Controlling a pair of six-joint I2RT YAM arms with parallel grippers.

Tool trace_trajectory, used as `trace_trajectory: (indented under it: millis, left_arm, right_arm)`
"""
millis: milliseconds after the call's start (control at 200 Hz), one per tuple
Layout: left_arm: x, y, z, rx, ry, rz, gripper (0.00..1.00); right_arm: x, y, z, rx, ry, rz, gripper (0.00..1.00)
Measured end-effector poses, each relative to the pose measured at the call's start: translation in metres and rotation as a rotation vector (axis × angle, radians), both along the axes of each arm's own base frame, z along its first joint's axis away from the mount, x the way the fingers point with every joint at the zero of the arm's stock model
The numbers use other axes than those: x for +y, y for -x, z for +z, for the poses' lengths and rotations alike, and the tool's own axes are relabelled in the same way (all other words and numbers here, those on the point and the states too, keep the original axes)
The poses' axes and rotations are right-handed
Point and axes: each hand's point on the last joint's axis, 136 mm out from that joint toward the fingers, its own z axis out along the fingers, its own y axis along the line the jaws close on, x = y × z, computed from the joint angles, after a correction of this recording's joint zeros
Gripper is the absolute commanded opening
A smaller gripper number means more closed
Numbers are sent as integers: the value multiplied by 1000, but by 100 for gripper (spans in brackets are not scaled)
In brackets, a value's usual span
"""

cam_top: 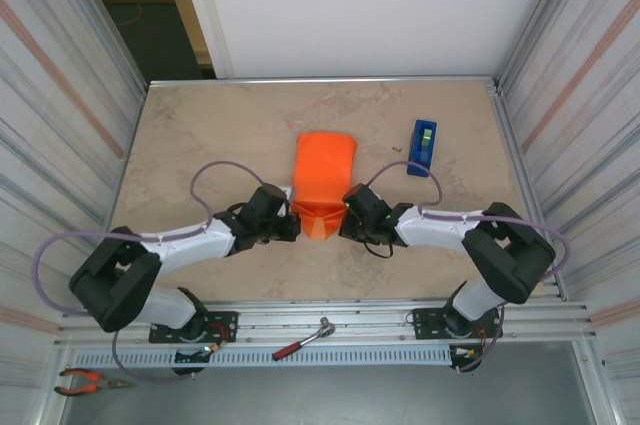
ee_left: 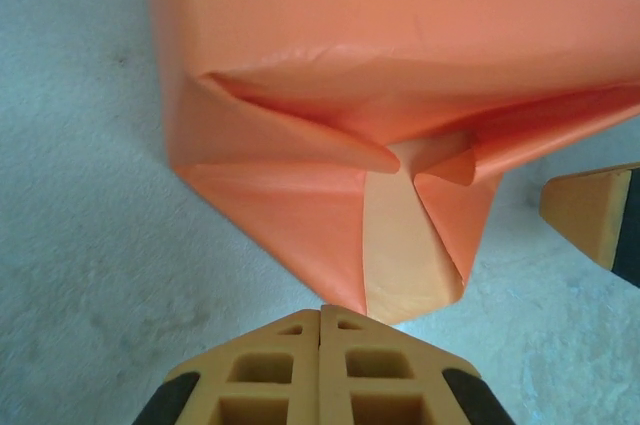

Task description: Wrap the gift box in paper

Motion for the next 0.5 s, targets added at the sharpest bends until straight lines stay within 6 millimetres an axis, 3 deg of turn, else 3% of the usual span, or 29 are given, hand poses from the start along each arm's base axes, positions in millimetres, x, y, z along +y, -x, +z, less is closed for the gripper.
trace_trajectory:
  millis: [291, 501]
  left_arm:
    - [-24, -27, -8, -22, 1, -15, 0]
    - [-26, -29, -4, -32, 5, -20, 0]
  right_arm:
    - [24, -24, 7, -28, -34, -4, 0]
    - [18, -37, 5, -32, -41, -36, 0]
